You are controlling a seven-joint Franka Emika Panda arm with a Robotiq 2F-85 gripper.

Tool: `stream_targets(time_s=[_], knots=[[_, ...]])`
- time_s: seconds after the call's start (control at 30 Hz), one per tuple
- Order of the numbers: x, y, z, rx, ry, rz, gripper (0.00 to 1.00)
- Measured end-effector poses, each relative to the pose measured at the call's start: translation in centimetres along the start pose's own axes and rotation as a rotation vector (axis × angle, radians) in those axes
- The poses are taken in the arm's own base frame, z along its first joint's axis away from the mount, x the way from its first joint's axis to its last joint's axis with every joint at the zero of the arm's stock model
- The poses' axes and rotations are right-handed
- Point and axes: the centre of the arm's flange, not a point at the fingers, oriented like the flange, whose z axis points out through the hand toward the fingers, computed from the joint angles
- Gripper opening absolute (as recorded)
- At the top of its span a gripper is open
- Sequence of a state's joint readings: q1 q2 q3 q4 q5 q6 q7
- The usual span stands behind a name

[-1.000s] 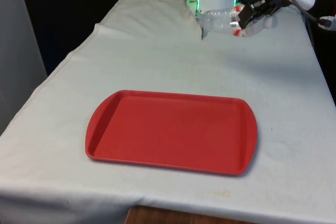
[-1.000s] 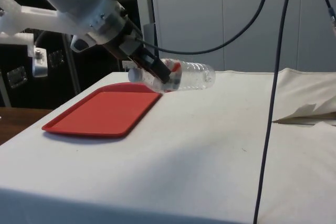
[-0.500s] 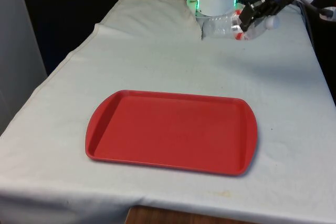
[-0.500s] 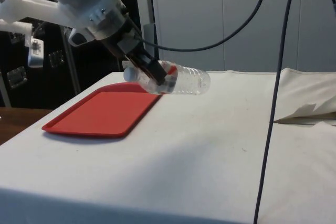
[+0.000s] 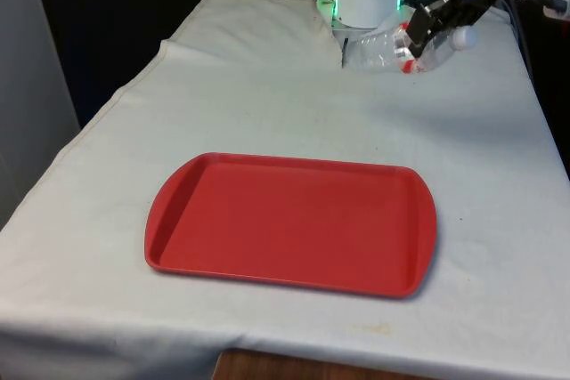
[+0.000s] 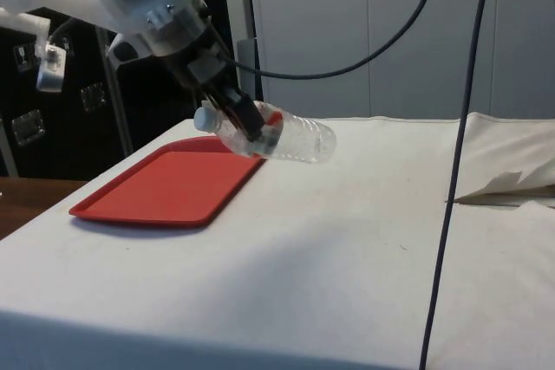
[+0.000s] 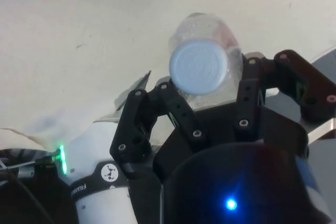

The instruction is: Place the bottle upright on the tray.

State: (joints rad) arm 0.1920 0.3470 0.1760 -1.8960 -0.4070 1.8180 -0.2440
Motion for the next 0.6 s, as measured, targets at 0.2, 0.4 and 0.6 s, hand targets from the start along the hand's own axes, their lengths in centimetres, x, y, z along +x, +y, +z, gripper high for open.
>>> stream_targets(time_s=[0.2, 0.4, 0.6], knots=[[-0.1, 0.4, -0.3, -0.001, 0.029, 0.01, 0.34], [-0.3, 0.8, -0.3, -0.003, 0.057, 0.02, 0.34], [-0.5, 1.3, -0.3, -0.002, 0.094, 0.031, 0.34]])
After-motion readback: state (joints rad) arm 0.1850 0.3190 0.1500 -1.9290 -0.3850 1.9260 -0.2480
